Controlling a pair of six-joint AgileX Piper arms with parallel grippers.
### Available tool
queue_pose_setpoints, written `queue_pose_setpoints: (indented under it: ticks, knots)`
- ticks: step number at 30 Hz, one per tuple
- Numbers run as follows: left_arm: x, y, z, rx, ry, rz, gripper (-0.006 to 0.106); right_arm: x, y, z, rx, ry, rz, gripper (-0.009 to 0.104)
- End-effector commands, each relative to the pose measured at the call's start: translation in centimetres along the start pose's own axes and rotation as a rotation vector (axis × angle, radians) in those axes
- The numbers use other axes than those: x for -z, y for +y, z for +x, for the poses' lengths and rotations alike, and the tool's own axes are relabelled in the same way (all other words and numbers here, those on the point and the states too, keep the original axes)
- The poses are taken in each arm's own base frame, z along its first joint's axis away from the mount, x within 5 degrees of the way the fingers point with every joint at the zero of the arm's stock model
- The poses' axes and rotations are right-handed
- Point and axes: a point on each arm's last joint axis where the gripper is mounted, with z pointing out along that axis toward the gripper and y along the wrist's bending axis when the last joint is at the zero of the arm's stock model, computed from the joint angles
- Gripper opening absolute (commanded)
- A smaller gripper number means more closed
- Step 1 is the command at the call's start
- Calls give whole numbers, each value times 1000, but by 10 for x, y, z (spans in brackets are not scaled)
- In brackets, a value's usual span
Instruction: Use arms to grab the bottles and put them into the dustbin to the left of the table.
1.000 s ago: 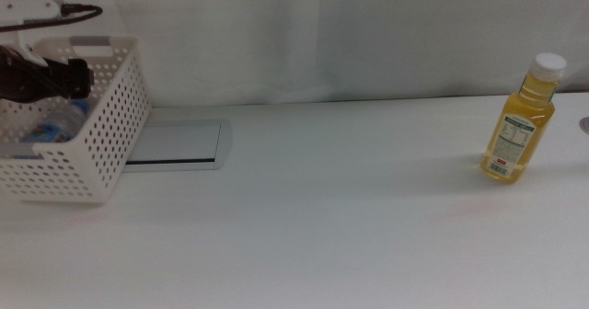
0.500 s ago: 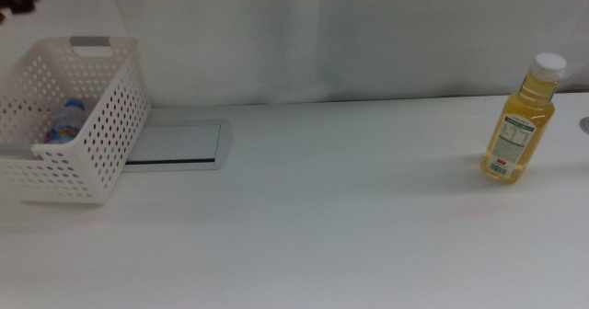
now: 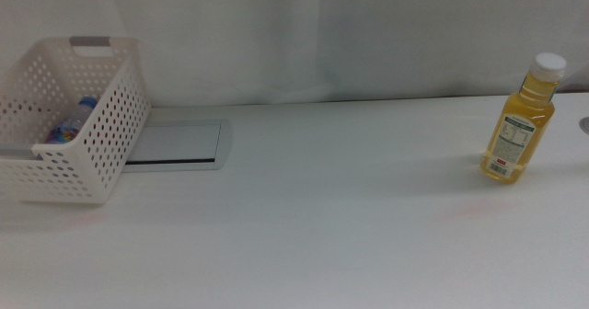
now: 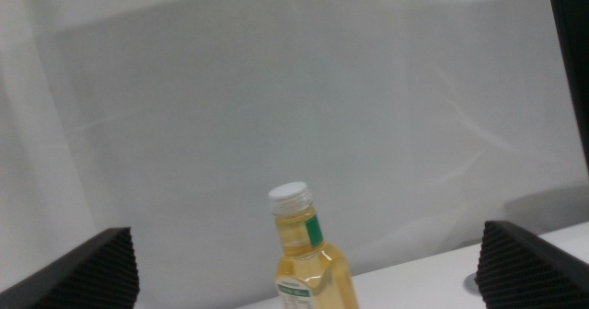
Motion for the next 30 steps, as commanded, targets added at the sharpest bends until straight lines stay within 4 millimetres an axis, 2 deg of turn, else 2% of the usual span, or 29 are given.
queue_pose_setpoints:
  ticks: [1, 4, 8, 14, 18, 22, 25, 26, 30]
  knots:
    - [14, -20, 2, -17, -32, 67, 93, 3, 0, -1, -58, -32, -11, 103]
    - [32, -36, 7, -34, -82, 123, 92, 3, 1, -2, -95, -34, -12, 103]
    - [48, -53, 31, -56, -47, 197, 89, 5, 3, -10, -100, -17, -13, 103]
    - [56, -60, 77, -67, -1, 230, 89, 8, 12, -53, -11, 105, 11, 103]
    - [57, -59, 102, -61, 42, 232, 89, -3, 15, -83, 117, 264, 65, 103]
    - [59, -58, 121, -36, 54, 234, 89, -30, 21, -112, 258, 400, 64, 103]
    - [61, -57, 132, -36, 66, 232, 89, -58, 23, -121, 333, 498, 54, 103]
    - [62, -57, 138, -35, 60, 228, 89, -75, 23, -121, 347, 544, 52, 103]
    - [66, -55, 148, -34, 60, 225, 89, -108, 20, -102, 365, 623, 43, 103]
